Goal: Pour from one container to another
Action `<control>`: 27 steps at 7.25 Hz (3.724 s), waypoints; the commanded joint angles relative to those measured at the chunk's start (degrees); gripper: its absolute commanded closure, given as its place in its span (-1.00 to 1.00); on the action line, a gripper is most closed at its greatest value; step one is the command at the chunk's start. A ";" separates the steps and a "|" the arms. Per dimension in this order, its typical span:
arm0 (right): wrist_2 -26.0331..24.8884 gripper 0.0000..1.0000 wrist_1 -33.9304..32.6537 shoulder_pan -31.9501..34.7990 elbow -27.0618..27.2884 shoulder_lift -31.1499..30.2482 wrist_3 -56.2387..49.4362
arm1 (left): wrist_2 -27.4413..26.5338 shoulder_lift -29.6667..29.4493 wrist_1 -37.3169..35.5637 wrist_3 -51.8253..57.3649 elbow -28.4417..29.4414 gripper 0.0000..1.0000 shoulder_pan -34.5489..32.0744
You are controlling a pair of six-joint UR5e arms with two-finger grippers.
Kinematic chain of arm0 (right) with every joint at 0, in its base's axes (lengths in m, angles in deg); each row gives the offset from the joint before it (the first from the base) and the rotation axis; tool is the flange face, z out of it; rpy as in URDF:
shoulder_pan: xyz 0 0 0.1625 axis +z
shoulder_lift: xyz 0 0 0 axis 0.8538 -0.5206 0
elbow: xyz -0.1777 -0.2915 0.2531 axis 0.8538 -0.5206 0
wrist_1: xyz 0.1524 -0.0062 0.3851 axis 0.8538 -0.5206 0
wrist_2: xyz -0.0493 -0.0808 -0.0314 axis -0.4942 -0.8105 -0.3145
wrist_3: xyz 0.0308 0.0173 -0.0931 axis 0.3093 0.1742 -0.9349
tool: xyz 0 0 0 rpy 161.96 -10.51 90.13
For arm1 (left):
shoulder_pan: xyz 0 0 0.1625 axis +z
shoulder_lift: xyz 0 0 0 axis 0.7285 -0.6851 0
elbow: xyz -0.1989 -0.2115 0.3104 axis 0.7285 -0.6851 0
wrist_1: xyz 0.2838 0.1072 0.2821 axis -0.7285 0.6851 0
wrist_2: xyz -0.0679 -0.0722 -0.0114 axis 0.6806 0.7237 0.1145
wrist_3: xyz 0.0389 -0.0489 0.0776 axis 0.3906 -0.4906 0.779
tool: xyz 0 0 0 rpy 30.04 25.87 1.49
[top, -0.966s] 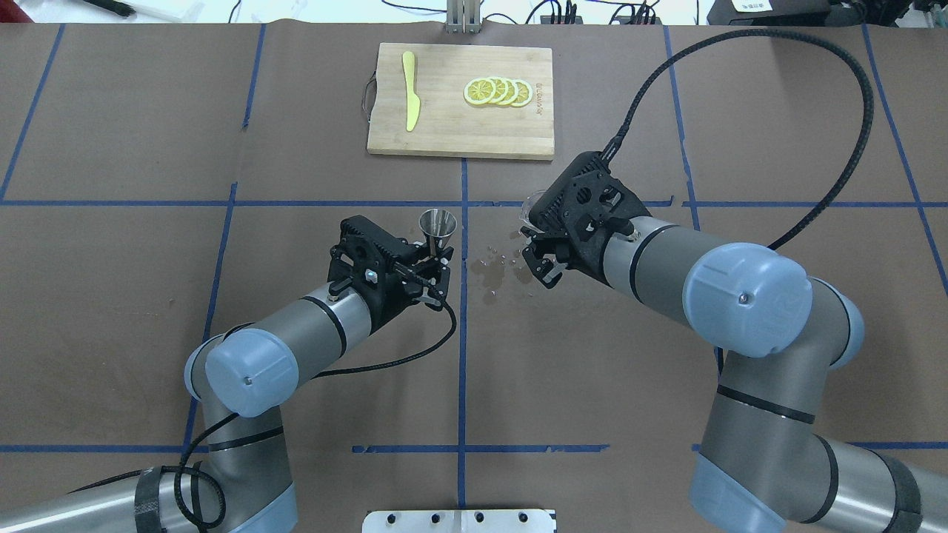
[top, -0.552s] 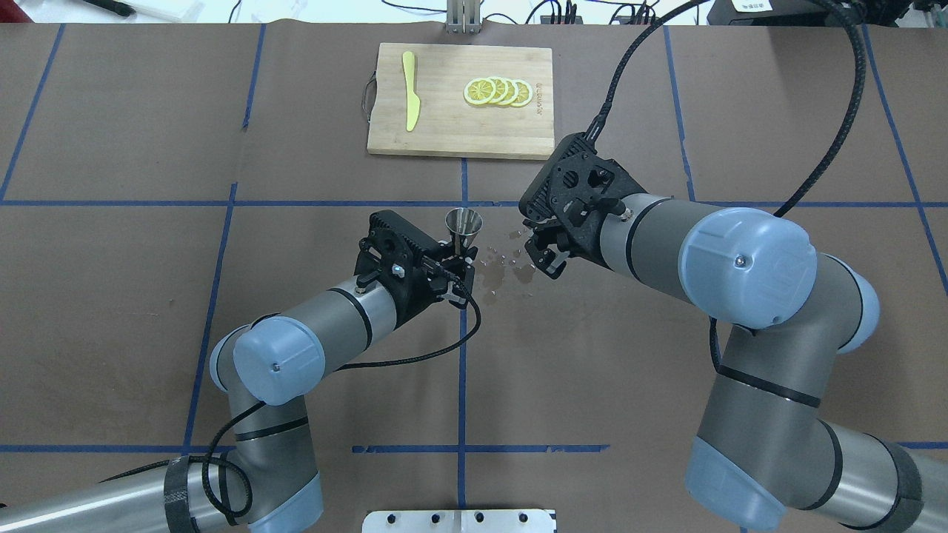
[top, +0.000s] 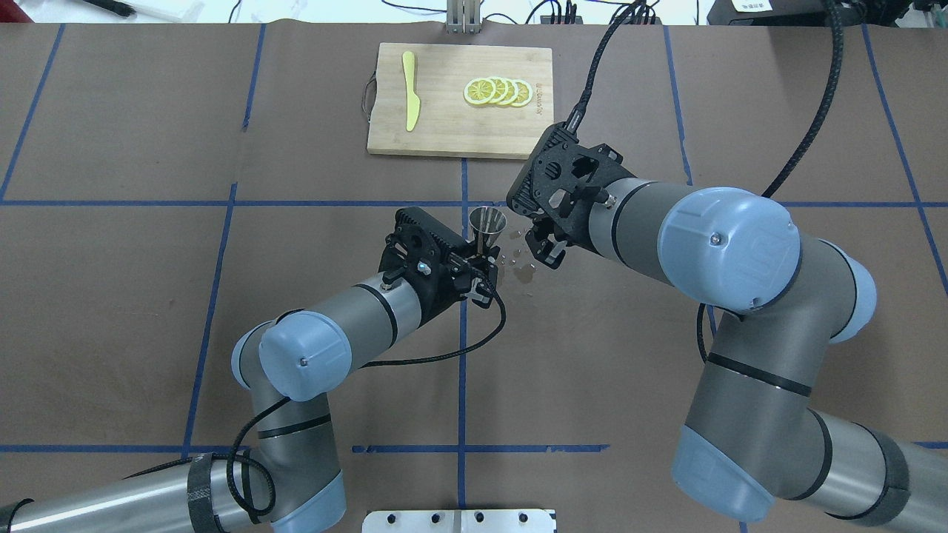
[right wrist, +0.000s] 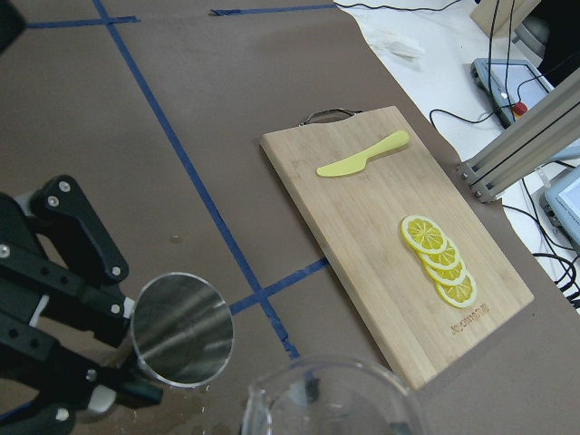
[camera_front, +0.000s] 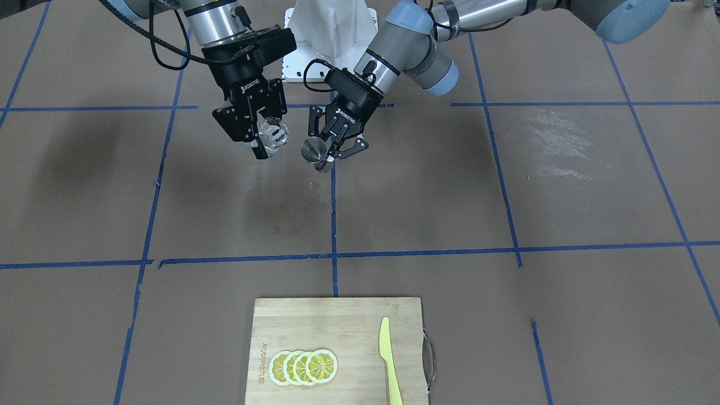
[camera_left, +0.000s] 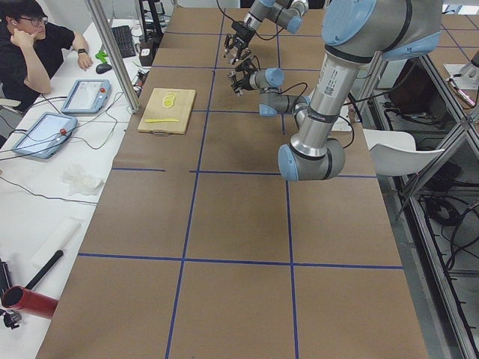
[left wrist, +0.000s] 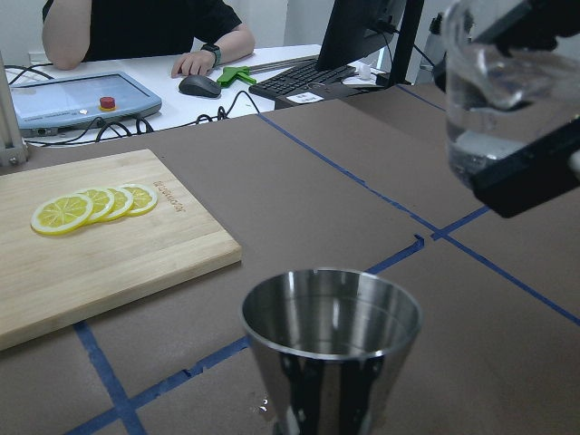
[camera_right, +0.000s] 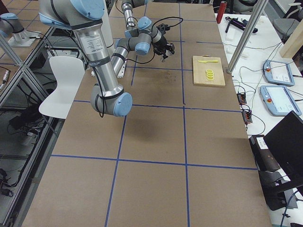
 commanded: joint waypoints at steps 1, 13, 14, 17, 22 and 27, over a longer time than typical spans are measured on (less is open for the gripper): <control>-0.01 1.00 -0.15 0.13 -0.36 0.30 -0.37 | 2.03 0.26 0.02 0.01 -0.36 1.00 0.05; 0.17 1.00 -6.21 -0.48 -0.63 3.11 -11.97 | 4.95 -0.61 0.11 0.54 -0.10 1.00 0.05; -0.01 1.00 -6.82 -0.75 -0.71 3.46 -11.97 | 4.95 -0.61 0.11 0.45 -0.10 1.00 0.05; -1.76 1.00 -7.27 -1.54 -0.80 3.37 -13.63 | 4.95 -0.61 0.11 0.45 -0.01 1.00 0.05; -6.42 1.00 -11.93 -3.04 -0.89 6.19 -18.56 | 4.95 -0.61 0.11 0.28 0.08 1.00 0.05; -7.91 1.00 -12.02 -3.04 -1.24 6.01 -22.77 | 4.95 -0.61 0.20 -0.08 0.08 1.00 0.05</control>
